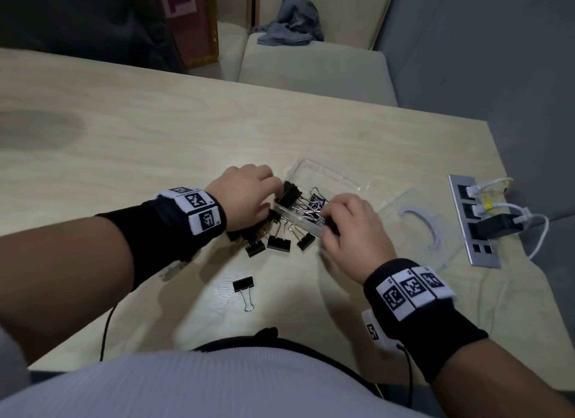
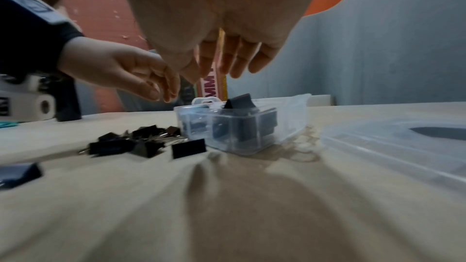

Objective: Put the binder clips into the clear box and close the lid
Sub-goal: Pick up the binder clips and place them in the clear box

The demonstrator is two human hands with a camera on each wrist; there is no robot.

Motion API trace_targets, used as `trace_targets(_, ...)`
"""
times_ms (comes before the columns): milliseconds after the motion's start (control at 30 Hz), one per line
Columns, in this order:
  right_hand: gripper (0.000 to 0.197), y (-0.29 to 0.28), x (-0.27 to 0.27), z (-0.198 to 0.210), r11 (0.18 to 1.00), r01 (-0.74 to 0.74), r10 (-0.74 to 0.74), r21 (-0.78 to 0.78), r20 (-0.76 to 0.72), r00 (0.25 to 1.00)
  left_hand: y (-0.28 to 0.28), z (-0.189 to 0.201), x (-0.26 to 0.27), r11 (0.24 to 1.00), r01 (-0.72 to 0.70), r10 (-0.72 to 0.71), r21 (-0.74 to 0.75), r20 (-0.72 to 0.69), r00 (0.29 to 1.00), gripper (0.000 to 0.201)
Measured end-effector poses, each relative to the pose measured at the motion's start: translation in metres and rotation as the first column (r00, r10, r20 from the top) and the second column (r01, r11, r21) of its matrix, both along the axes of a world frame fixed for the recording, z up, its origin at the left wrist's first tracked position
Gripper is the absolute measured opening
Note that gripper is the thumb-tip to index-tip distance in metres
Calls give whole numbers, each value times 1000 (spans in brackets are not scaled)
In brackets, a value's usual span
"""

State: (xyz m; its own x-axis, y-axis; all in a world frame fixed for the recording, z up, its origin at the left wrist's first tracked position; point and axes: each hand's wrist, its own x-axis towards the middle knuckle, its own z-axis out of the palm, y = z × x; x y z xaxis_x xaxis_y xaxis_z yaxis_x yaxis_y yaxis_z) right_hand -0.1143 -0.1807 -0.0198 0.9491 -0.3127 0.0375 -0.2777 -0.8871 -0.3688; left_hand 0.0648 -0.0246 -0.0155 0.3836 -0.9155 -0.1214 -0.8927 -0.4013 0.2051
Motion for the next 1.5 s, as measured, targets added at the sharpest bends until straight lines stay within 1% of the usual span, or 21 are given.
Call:
trace_targets(33, 21, 7, -1, -1, 997, -76, 76, 3, -7, 997, 6, 0, 2, 999, -18, 18, 43, -1, 1000, 31)
trace_targets(100, 26, 19, -2, -6, 981, -190, 191, 25, -109, 975, 18, -1, 5, 989, -11, 11, 147, -2, 1000, 36)
trace_targets(167, 41, 27, -2, -16, 973, -231, 228, 21, -250, 941, 29, -3, 5, 965, 29, -21, 261, -35, 999, 52)
trace_targets(233, 53, 33, -5, -23, 971, -238, 232, 23, -338, 912, 36, -7, 2, 934, 65, -51, 352, -48, 998, 65)
trace_targets(267, 56, 36, -6, -26, 972, -235, 227, 22, -362, 904, 38, -9, -1, 928, 76, -64, 366, -43, 997, 64)
trace_targets(333, 53, 41, -9, -28, 976, -219, 206, 9, -376, 903, 41, -12, -6, 930, 83, -75, 357, -37, 997, 54)
trace_targets(400, 45, 44, -8, -27, 978, -205, 181, -30, -360, 915, 41, -12, -9, 933, 73, -66, 354, -32, 997, 44)
trace_targets(467, 43, 46, -6, -25, 975, -211, 176, -72, -338, 925, 40, -11, -12, 932, 72, -68, 355, -23, 997, 38)
trace_targets(533, 52, 47, -4, -26, 966, -255, 223, -50, -346, 911, 38, -10, -13, 932, 94, -99, 349, -5, 995, 39)
trace_targets(633, 61, 51, -3, -27, 949, -315, 294, 21, -420, 858, 35, -12, -15, 923, 102, -99, 370, -29, 995, 52)
trace_targets(700, 56, 54, -3, -29, 957, -287, 275, 39, -434, 858, 33, -13, -17, 922, 81, -63, 379, -60, 996, 47)
trace_targets(800, 47, 54, -4, -31, 968, -252, 229, 5, -429, 874, 30, -14, -18, 923, 48, -27, 382, -60, 998, 36)
trace_targets(900, 48, 50, -3, -31, 981, -196, 183, 9, -403, 897, 28, -13, -18, 913, 41, -16, 406, -63, 998, 39)
trace_targets(966, 41, 48, -2, -32, 989, -151, 143, 4, -353, 925, 25, -12, -16, 910, 30, -2, 414, -67, 998, 40)
trace_targets(1066, 33, 43, -3, -29, 992, -119, 123, 30, -317, 941, 25, -11, -10, 918, -30, 66, 394, -77, 995, 30)
trace_targets(1166, 32, 36, -1, -23, 992, -109, 124, 70, -280, 952, 26, -12, -4, 931, -22, 48, 365, -62, 997, 22)
trace_targets(1300, 25, 28, 7, -13, 982, -85, 107, 168, -126, 986, 28, -7, 1, 942, -1, 34, 337, -91, 995, 23)
trace_targets(1333, 22, 25, 11, -8, 979, -65, 80, 194, -69, 994, 27, -5, 2, 934, 24, 21, 356, -124, 992, 28)
trace_targets(1400, 19, 15, 23, 5, 973, 19, -28, 229, 34, 999, 27, -5, 3, 906, 71, -2, 417, -162, 987, 45)
trace_targets(1466, 23, 1, 39, 17, 950, 176, -208, 258, 98, 973, 26, -6, 1, 887, 79, -17, 455, -139, 990, 58)
trace_targets(1500, 26, -8, 47, 22, 927, 256, -293, 275, 103, 951, 24, -8, -1, 887, 68, -15, 457, -120, 993, 60)
